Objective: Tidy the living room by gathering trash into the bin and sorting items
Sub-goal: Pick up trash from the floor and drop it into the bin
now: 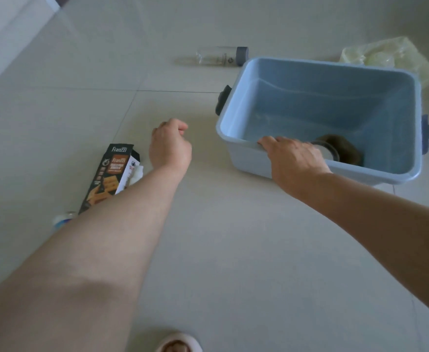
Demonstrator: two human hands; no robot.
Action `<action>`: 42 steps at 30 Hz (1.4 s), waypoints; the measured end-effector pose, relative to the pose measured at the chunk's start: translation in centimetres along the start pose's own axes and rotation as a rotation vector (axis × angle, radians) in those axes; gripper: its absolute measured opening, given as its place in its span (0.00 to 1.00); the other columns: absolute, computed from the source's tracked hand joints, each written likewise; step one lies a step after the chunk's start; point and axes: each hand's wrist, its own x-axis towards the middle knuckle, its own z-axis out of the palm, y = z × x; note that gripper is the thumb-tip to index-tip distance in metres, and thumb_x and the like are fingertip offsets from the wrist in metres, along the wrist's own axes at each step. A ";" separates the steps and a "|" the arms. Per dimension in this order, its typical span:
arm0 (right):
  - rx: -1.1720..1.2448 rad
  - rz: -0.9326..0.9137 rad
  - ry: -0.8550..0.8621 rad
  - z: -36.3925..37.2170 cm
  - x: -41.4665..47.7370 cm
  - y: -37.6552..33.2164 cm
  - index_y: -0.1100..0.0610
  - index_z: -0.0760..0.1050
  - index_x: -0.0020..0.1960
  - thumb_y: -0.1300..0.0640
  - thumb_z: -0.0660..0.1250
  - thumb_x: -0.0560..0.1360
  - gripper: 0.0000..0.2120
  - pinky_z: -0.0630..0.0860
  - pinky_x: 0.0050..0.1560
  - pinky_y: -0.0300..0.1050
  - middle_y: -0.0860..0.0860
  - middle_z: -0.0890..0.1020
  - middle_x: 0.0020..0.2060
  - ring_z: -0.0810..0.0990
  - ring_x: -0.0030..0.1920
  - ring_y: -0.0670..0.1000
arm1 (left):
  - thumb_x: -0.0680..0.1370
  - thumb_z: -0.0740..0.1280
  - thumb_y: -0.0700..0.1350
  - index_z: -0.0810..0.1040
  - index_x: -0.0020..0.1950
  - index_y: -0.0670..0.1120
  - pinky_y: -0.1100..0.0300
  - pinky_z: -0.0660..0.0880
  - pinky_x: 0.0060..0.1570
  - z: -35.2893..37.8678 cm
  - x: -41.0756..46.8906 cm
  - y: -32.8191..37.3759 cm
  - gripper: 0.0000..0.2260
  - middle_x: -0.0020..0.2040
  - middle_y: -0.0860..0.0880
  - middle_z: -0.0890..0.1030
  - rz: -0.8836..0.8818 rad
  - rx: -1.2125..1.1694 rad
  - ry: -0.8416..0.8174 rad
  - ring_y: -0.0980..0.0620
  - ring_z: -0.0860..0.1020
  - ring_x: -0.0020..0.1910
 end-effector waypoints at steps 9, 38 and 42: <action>0.029 -0.046 0.016 1.5 1.1 -2.4 0.52 0.68 0.63 0.65 0.58 0.76 0.18 0.66 0.44 0.48 0.54 0.77 0.51 0.77 0.52 0.59 | 0.69 0.65 0.50 0.78 0.52 0.46 0.47 0.77 0.50 -3.2 -0.6 -10.8 0.14 0.53 0.43 0.81 -0.387 0.176 -0.064 0.37 0.77 0.53; 0.096 -0.138 0.012 2.7 1.9 -5.3 0.49 0.65 0.68 0.64 0.57 0.78 0.21 0.70 0.46 0.49 0.53 0.76 0.52 0.75 0.54 0.56 | 0.75 0.65 0.49 0.75 0.56 0.40 0.52 0.73 0.47 -0.4 -2.5 -13.9 0.15 0.54 0.42 0.77 -0.321 0.504 -0.440 0.42 0.76 0.56; 0.100 -0.142 -0.008 2.5 1.6 -5.2 0.49 0.65 0.69 0.64 0.57 0.78 0.21 0.71 0.48 0.49 0.52 0.76 0.53 0.75 0.55 0.56 | 0.75 0.68 0.45 0.68 0.57 0.42 0.55 0.70 0.41 0.5 -3.3 -12.9 0.16 0.48 0.47 0.73 -0.373 0.376 -0.445 0.44 0.76 0.52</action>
